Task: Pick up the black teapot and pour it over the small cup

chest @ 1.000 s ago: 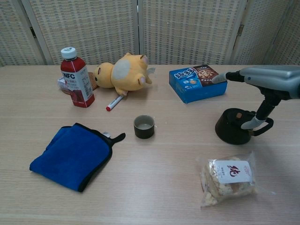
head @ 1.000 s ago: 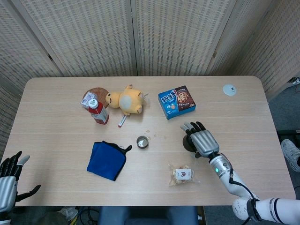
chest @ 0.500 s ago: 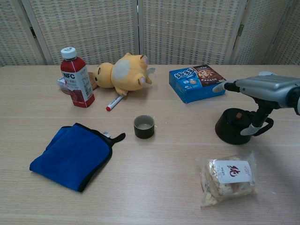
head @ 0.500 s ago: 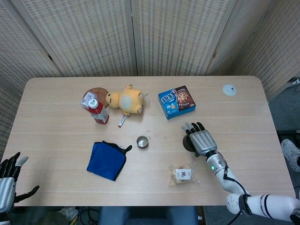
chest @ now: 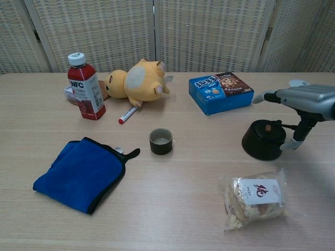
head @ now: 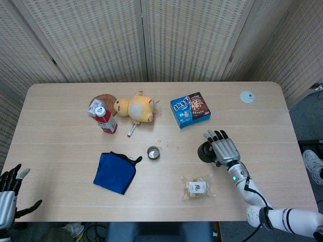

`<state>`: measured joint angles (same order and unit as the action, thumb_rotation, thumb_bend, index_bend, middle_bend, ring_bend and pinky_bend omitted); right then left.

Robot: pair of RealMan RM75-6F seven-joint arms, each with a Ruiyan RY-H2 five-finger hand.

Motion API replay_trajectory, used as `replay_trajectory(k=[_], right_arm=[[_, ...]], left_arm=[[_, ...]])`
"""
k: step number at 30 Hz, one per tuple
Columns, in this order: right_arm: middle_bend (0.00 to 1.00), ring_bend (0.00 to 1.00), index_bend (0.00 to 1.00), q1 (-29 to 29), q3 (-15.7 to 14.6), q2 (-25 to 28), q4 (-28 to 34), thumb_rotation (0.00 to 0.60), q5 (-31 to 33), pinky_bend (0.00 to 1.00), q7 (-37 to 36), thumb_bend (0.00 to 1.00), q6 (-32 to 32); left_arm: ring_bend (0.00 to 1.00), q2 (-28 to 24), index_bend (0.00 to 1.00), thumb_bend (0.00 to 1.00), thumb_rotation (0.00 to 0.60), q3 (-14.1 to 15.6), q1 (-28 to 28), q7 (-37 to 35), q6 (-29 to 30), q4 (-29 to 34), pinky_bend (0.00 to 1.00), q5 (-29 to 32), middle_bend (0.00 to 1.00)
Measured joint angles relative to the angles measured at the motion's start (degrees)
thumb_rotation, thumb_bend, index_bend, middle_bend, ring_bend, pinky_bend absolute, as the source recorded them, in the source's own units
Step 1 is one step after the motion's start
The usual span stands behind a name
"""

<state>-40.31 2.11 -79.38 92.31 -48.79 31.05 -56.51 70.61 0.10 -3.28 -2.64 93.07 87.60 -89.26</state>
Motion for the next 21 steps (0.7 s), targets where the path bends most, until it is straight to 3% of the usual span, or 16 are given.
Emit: replay_trajectory(k=[21], right_arm=[[0.00, 0.00, 0.00, -2.19, 2.65, -0.41, -11.85, 0.600, 3.67, 0.01, -0.46, 0.00, 5.60]], left_arm=[[0.00, -0.42, 0.12, 0.00, 0.600, -0.07, 0.17, 1.90, -0.24, 1.77, 0.00, -0.14, 0.00]])
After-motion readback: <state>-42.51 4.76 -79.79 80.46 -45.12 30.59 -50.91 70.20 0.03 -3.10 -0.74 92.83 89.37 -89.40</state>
